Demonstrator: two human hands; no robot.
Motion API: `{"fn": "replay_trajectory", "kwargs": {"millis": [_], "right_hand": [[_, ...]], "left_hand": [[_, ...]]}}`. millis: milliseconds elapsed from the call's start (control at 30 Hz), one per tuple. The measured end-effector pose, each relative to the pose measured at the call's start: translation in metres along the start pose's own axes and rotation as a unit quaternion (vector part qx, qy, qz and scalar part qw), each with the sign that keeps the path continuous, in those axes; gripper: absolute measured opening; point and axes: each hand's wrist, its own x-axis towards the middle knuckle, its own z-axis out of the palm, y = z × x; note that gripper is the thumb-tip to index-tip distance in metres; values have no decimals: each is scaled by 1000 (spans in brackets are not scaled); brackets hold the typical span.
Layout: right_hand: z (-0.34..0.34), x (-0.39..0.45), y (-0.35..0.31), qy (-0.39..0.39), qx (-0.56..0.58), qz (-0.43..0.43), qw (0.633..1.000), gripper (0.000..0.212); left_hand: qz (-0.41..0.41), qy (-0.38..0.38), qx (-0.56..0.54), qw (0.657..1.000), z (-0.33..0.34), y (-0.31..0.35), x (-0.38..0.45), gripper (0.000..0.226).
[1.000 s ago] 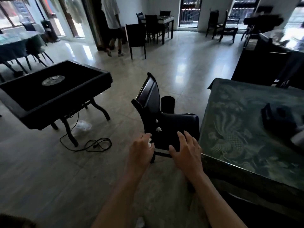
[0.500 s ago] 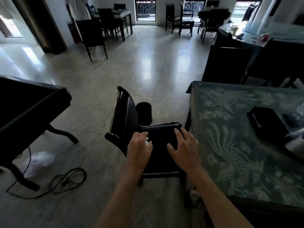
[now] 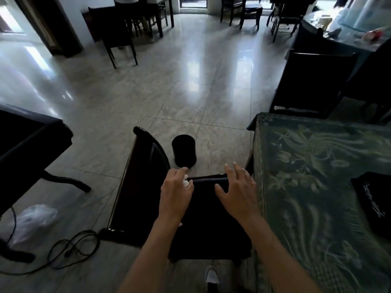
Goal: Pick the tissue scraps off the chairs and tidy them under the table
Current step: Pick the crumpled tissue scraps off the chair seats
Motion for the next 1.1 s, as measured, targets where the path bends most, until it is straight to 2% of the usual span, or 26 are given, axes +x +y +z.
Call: {"fn": "replay_trajectory", "kwargs": {"millis": [367, 633, 933, 1033, 1100], "right_hand": [[67, 97, 17, -46, 23, 25, 998, 70], [164, 105, 28, -102, 92, 56, 989, 68], [297, 72, 40, -243, 124, 64, 960, 69], [336, 66, 42, -279, 110, 37, 953, 70], [362, 63, 44, -293, 105, 12, 950, 70]], "left_hand": [[-53, -33, -9, 998, 70, -45, 80, 40], [-179, -41, -51, 982, 125, -116, 62, 39], [-356, -1, -95, 930, 194, -185, -13, 30], [-417, 36, -160, 894, 220, -201, -41, 18], [-459, 56, -197, 865, 237, -212, -56, 26]]}}
